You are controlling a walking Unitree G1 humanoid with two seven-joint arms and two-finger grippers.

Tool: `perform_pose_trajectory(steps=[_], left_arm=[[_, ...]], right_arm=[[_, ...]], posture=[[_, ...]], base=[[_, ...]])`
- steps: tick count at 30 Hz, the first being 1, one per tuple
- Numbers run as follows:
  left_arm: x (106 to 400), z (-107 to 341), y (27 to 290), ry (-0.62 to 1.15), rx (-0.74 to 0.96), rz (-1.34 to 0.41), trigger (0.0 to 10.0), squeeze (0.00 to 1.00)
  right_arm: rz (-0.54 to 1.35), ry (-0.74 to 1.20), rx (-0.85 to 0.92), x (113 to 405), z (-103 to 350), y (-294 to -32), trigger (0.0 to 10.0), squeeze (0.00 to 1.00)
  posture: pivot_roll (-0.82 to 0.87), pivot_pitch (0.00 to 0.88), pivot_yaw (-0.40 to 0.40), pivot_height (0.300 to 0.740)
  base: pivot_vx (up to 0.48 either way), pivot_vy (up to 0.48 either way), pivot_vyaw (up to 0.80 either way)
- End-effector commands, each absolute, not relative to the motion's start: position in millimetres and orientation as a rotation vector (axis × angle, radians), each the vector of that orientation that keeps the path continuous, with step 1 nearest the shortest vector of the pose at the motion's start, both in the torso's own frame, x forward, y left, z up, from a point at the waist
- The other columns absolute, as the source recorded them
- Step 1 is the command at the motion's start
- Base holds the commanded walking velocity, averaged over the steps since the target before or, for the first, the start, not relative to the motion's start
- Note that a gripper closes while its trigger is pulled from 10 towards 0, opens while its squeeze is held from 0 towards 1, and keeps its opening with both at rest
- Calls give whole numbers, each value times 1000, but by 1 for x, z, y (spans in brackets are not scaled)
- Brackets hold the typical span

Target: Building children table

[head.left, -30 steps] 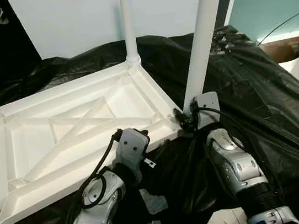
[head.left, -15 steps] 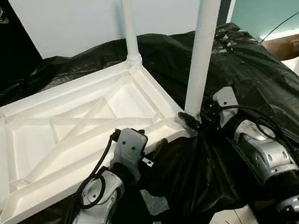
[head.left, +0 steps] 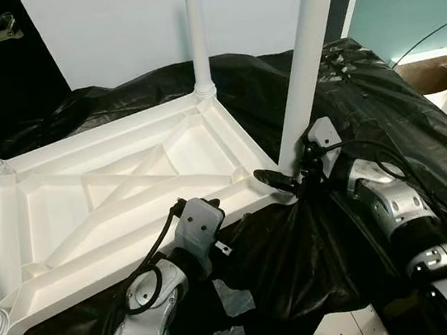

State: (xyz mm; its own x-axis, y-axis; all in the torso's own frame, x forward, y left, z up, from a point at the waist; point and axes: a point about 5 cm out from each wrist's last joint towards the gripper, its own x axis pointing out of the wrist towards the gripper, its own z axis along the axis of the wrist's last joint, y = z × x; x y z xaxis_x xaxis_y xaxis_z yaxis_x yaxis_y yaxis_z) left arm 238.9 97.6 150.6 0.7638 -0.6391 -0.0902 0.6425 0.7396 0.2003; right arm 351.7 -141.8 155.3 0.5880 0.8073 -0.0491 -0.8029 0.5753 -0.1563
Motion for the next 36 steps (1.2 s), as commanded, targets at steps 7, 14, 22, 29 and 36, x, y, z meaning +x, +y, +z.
perform_pose_trajectory(steps=[7, 14, 22, 29, 36], left_arm=[[242, 144, 95, 10, 217, -639, 10000, 0], [242, 143, 93, 5, 211, -636, 10000, 0], [244, 144, 92, -5, 195, -621, 10000, 0], [244, 142, 91, -6, 187, -626, 10000, 0], [244, 142, 93, -1, 189, -628, 10000, 0]], right_arm=[[1022, 30, -246, 355, 147, -141, 0, 0], [963, 41, -227, 357, 144, -149, 0, 0], [766, 34, -218, 359, 137, -151, 8078, 0], [575, 85, -113, 350, 118, -142, 10000, 0], [321, 90, -50, 338, 106, -125, 10000, 0]], posture=[[115, 0, -30, 740], [112, 0, -38, 740], [104, 0, -46, 740], [97, 0, -39, 740], [105, 0, -38, 740]], base=[[0, 0, 0], [0, 0, 0], [0, 0, 0], [0, 0, 0], [0, 0, 0]])
